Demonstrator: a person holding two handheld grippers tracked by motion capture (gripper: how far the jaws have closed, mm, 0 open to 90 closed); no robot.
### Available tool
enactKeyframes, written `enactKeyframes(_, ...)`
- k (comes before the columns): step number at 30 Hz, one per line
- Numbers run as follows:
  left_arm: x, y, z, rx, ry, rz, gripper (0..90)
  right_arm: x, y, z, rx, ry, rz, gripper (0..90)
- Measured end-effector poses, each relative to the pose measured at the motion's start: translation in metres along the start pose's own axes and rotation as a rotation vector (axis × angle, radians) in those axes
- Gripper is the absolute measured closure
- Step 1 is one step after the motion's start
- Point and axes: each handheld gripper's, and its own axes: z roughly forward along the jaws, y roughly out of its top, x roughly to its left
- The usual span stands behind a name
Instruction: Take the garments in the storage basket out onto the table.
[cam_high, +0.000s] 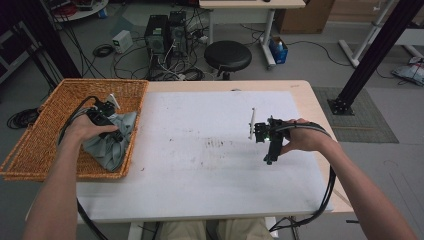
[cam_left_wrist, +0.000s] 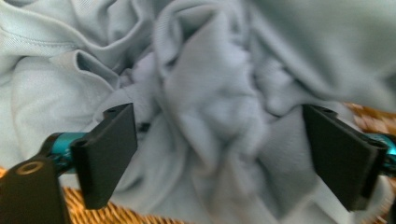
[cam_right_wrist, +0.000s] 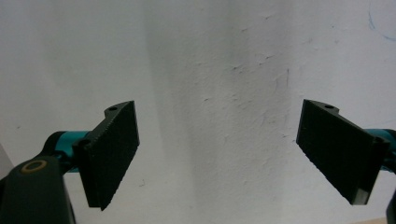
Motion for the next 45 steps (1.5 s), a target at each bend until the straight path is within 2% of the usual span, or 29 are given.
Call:
enactKeyframes(3, 0.012, 0.000, 0.008, 0.010, -0.005, -0.044, 11.6, 0.000, 0.000, 0.000, 0.003, -0.001, 0.002, 13.0)
enactKeyframes(5, 0.019, -0.001, 0.011, -0.001, 0.015, -0.056, 10.5, 0.000, 0.001, 0.001, 0.004, -0.002, -0.005, 13.0)
enactKeyframes(8, 0.024, -0.001, 0.016, -0.014, -0.004, -0.059, 9.3, 0.001, 0.001, 0.001, 0.007, 0.000, 0.001, 13.0)
enactKeyframes(11, 0.031, -0.003, 0.021, -0.006, -0.053, -0.097, 6.2, 0.001, 0.000, 0.002, 0.012, 0.004, 0.003, 13.0)
enactKeyframes(14, 0.036, -0.006, 0.028, -0.008, -0.122, -0.167, 2.0, 0.001, 0.000, 0.002, 0.014, 0.002, 0.010, 13.1)
enactKeyframes(15, 0.037, -0.007, 0.030, -0.013, -0.140, -0.179, 1.7, 0.000, 0.000, 0.002, 0.011, 0.002, 0.007, 13.1)
enactKeyframes(19, 0.040, -0.011, 0.031, -0.033, -0.166, -0.189, 1.6, 0.000, 0.000, 0.002, 0.008, 0.001, 0.012, 13.0)
enactKeyframes(23, 0.040, -0.011, 0.031, -0.039, -0.174, -0.191, 1.7, -0.001, 0.001, 0.002, 0.012, 0.001, 0.015, 13.1)
enactKeyframes(25, 0.039, -0.012, 0.032, -0.044, -0.176, -0.205, 1.8, 0.000, 0.001, 0.003, 0.009, 0.003, 0.012, 13.0)
enactKeyframes(26, 0.040, -0.012, 0.031, -0.047, -0.180, -0.190, 2.2, 0.001, 0.001, 0.002, 0.011, -0.002, 0.020, 13.0)
enactKeyframes(27, 0.039, -0.012, 0.030, -0.044, -0.182, -0.201, 3.9, 0.001, 0.001, 0.002, 0.012, -0.006, 0.013, 13.1)
enactKeyframes(28, 0.039, -0.013, 0.027, -0.050, -0.196, -0.190, 9.2, 0.001, 0.001, 0.002, 0.009, 0.001, 0.015, 13.1)
enactKeyframes(30, 0.037, -0.015, 0.022, -0.078, -0.244, -0.183, 28.0, 0.002, 0.001, 0.002, 0.008, -0.005, 0.015, 13.1)
enactKeyframes(31, 0.036, -0.017, 0.021, -0.085, -0.268, -0.191, 40.2, 0.002, 0.001, 0.001, 0.007, -0.006, 0.014, 13.1)
enactKeyframes(32, 0.035, -0.017, 0.020, -0.083, -0.268, -0.200, 44.8, 0.002, 0.002, 0.001, 0.008, -0.008, 0.015, 13.0)
enactKeyframes(34, 0.033, -0.016, 0.019, -0.079, -0.262, -0.209, 49.7, 0.002, 0.002, 0.001, 0.003, -0.010, 0.012, 13.1)
enactKeyframes(35, 0.029, -0.016, 0.017, -0.064, -0.245, -0.225, 54.7, 0.005, 0.003, 0.000, 0.000, -0.016, 0.010, 13.0)
enactKeyframes(36, 0.026, -0.015, 0.016, -0.064, -0.232, -0.201, 56.9, 0.005, 0.002, 0.000, 0.003, -0.016, 0.006, 13.1)
enactKeyframes(38, 0.022, -0.015, 0.014, -0.073, -0.213, -0.194, 60.8, 0.006, 0.001, 0.000, -0.007, -0.016, -0.005, 13.1)
enactKeyframes(42, 0.014, -0.016, 0.010, -0.082, -0.151, -0.184, 64.8, 0.006, -0.001, -0.001, -0.007, -0.023, 0.013, 13.0)
enactKeyframes(43, 0.014, -0.015, 0.008, -0.077, -0.135, -0.161, 65.5, 0.006, -0.001, -0.001, -0.012, -0.024, 0.012, 13.1)
enactKeyframes(45, 0.014, -0.015, 0.008, -0.077, -0.135, -0.161, 66.0, 0.006, -0.001, -0.001, -0.013, -0.025, 0.005, 13.1)
